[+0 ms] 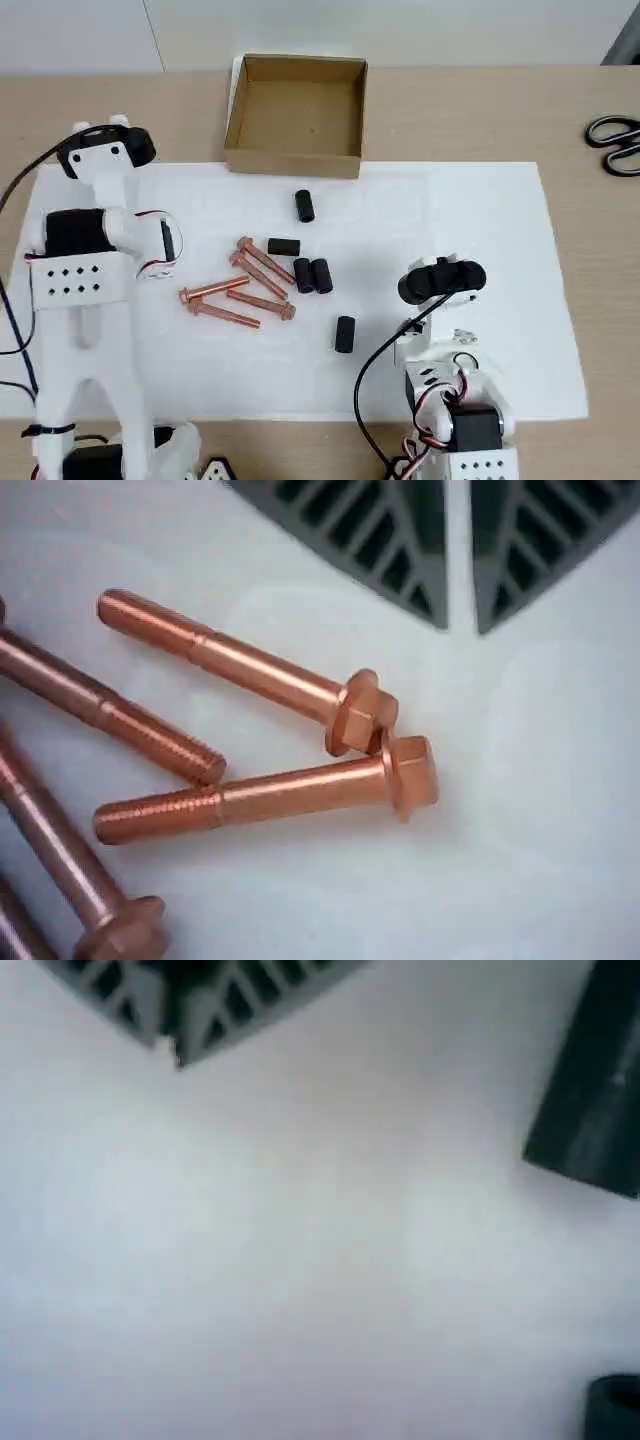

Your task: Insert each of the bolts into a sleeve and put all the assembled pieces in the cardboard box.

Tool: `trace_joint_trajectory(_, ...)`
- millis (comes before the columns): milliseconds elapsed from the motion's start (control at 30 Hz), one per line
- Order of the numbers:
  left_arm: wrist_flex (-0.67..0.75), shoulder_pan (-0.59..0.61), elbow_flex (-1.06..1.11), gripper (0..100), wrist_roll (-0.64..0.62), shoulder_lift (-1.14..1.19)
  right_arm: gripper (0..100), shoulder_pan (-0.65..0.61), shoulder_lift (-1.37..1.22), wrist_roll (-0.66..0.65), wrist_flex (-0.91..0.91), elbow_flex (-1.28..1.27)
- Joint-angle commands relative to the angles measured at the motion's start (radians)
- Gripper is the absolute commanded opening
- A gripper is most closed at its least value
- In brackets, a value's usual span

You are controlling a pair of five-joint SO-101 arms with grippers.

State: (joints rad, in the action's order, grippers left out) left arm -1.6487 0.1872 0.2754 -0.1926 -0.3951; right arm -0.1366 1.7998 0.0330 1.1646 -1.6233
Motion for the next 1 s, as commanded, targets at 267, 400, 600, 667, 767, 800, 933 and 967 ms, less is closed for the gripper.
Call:
trace_joint_trajectory(267,-0.011,-0.002,-0.044,1,0.000,-0.002,0.4,0.016,0.005,-0.086,0.131,0.373)
trace_joint_trajectory(400,-0.009,-0.002,-0.044,1,0.000,-0.002,0.4,0.019,-0.105,-0.187,0.185,0.577)
trace_joint_trajectory(600,-0.006,-0.002,-0.042,1,-0.002,0.000,0.4,0.041,-0.564,-0.149,0.286,0.813)
trace_joint_trajectory(667,-0.006,-0.002,-0.042,1,-0.002,0.003,0.4,0.039,-0.720,-0.103,0.282,0.910)
trace_joint_trajectory(767,-0.005,-0.002,-0.042,1,-0.002,0.005,0.4,0.004,-0.931,-0.072,0.282,1.077)
trace_joint_trajectory(800,-0.003,-0.002,-0.042,1,-0.002,0.005,0.4,-0.015,-0.989,-0.071,0.282,1.135)
trace_joint_trajectory(933,-0.003,0.002,-0.041,1,-0.002,0.005,0.4,-0.125,-1.207,-0.071,0.295,1.352)
trace_joint_trajectory(967,-0.003,0.003,-0.041,1,-0.002,0.005,0.4,-0.153,-1.253,-0.071,0.311,1.390)
